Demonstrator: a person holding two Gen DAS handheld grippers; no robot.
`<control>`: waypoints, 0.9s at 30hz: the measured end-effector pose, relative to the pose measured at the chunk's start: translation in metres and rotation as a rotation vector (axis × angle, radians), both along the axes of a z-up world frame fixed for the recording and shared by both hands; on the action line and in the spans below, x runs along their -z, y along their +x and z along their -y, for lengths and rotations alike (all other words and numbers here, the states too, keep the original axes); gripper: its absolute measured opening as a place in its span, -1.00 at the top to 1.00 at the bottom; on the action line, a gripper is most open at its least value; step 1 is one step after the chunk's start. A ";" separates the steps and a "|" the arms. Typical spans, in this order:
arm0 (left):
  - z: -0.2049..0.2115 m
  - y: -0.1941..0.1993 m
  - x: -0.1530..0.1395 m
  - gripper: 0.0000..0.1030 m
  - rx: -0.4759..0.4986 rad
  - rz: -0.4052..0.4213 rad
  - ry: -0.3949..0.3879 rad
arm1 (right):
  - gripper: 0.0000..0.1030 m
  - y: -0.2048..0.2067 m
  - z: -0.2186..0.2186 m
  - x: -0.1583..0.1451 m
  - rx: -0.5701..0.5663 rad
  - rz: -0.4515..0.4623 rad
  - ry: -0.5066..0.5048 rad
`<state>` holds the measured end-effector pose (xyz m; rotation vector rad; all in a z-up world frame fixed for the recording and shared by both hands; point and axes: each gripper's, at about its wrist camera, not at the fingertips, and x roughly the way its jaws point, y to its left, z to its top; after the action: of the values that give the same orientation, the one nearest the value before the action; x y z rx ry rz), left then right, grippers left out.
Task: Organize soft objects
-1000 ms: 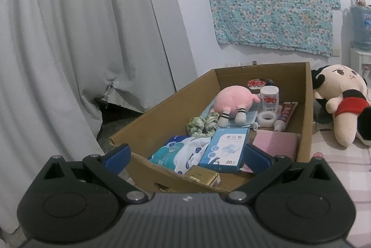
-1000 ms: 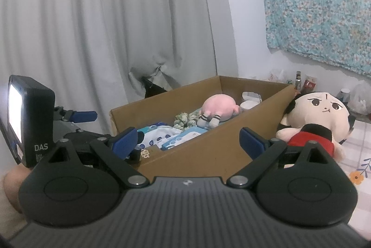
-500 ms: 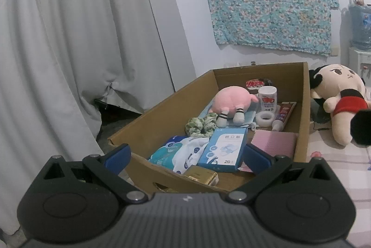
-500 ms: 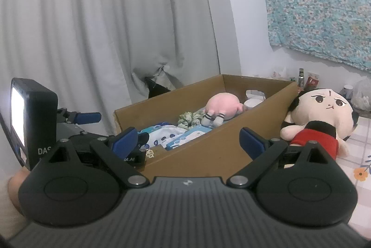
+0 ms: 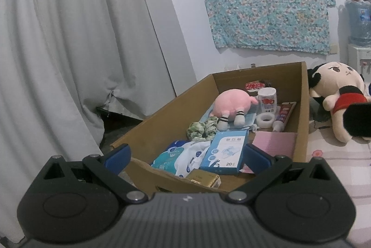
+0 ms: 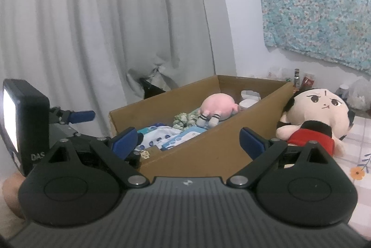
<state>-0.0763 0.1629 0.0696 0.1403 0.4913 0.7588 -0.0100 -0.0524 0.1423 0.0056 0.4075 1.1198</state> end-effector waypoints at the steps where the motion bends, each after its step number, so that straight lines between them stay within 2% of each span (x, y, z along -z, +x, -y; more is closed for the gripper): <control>1: 0.000 0.000 0.000 -1.00 -0.001 0.002 0.000 | -0.85 0.000 0.000 0.000 -0.003 -0.003 0.001; 27: -0.002 -0.002 0.000 -1.00 0.003 -0.001 -0.005 | -0.85 0.003 0.004 -0.004 0.000 -0.005 0.022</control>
<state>-0.0784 0.1648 0.0700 0.1372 0.4941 0.7550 -0.0073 -0.0564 0.1464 0.0282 0.3997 1.1243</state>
